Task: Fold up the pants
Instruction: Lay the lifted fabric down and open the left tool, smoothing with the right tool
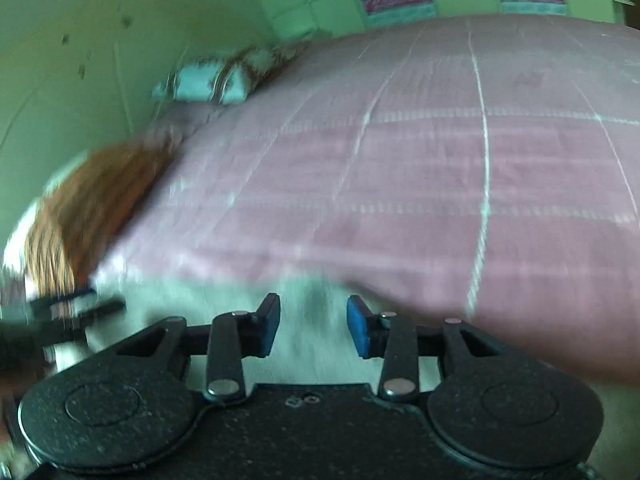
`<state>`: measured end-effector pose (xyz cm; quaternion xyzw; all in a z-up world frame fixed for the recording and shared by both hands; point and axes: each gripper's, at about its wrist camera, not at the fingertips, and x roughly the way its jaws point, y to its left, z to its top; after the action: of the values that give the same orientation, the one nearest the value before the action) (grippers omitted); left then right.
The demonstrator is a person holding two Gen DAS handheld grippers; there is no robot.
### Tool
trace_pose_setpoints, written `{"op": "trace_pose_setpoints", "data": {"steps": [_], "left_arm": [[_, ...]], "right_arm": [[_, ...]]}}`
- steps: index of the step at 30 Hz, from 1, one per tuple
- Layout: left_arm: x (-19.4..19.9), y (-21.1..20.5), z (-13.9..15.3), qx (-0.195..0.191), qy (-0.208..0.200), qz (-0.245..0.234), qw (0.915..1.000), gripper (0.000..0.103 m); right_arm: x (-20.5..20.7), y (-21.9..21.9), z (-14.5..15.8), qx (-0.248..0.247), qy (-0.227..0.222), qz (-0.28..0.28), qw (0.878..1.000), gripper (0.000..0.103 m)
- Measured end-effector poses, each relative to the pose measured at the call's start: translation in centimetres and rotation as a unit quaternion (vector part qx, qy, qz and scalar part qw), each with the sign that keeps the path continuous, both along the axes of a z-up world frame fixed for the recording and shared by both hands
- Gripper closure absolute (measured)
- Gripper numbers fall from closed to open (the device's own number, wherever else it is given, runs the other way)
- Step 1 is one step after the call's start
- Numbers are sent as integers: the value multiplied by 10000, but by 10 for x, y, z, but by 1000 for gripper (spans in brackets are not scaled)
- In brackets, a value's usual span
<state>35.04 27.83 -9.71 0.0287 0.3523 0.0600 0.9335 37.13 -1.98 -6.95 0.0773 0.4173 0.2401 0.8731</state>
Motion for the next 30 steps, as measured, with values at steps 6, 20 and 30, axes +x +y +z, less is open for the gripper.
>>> {"op": "trace_pose_setpoints", "data": {"steps": [6,20,30], "left_arm": [[-32,-12,17,139,-250,-138,9995,17],[-101,-44,8,-447,-317,140,9984,0],[-121,-46,-26,-588,-158,493,9969,0]], "right_arm": [[-22,-68,5,202,-74,-818,9964,72],[-144,-304,39,822,-644,-2607,9597,68],[-278,-465,-5,2397,-402,-4419,8635,77]]}}
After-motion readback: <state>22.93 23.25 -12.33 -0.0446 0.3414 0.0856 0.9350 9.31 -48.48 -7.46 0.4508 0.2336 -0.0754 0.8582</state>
